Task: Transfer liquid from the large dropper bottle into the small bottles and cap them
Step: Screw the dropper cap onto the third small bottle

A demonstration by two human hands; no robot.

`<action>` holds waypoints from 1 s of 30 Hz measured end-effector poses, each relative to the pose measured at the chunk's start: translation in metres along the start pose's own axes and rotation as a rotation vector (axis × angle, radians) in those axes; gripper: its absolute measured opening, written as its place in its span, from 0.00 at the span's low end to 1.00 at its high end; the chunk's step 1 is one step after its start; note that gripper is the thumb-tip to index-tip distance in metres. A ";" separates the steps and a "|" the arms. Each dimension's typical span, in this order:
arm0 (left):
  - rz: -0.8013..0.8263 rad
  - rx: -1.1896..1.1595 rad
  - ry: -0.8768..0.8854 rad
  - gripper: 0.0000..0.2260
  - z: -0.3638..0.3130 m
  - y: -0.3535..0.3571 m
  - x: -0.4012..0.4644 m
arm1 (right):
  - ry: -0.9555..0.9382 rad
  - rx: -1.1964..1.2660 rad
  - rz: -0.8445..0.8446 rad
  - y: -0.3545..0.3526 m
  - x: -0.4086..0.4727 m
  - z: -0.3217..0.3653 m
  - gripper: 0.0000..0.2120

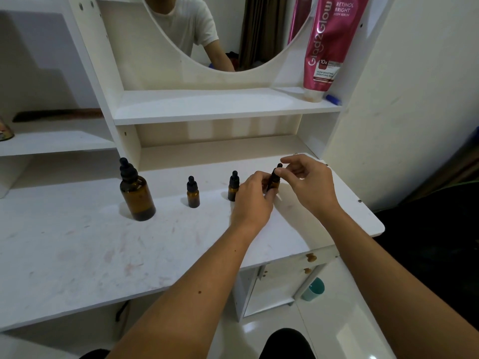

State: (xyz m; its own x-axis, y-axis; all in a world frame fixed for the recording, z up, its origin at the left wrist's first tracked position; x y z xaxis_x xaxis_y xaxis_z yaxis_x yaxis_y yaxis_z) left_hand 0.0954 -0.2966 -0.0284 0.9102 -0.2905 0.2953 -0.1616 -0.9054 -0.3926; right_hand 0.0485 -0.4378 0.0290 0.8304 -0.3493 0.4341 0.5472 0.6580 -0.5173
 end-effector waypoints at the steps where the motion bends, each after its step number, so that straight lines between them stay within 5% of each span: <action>1: 0.001 -0.001 -0.001 0.10 0.000 0.000 0.000 | 0.001 0.005 -0.003 -0.001 0.000 0.000 0.11; 30: 0.017 -0.010 -0.036 0.11 -0.003 -0.002 -0.003 | 0.062 0.094 0.067 0.002 0.001 -0.007 0.08</action>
State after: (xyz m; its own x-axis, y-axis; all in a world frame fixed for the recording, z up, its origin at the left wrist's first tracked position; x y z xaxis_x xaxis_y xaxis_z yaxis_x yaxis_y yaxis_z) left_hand 0.0923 -0.2952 -0.0263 0.9202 -0.2951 0.2572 -0.1812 -0.9035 -0.3885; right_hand 0.0512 -0.4420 0.0233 0.8714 -0.3407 0.3530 0.4801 0.7398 -0.4713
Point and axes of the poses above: each hand's wrist, its own x-axis towards the middle knuckle, its own y-axis out of the palm, z = x × y, the point moved 5 cm from there along x, towards the middle knuckle
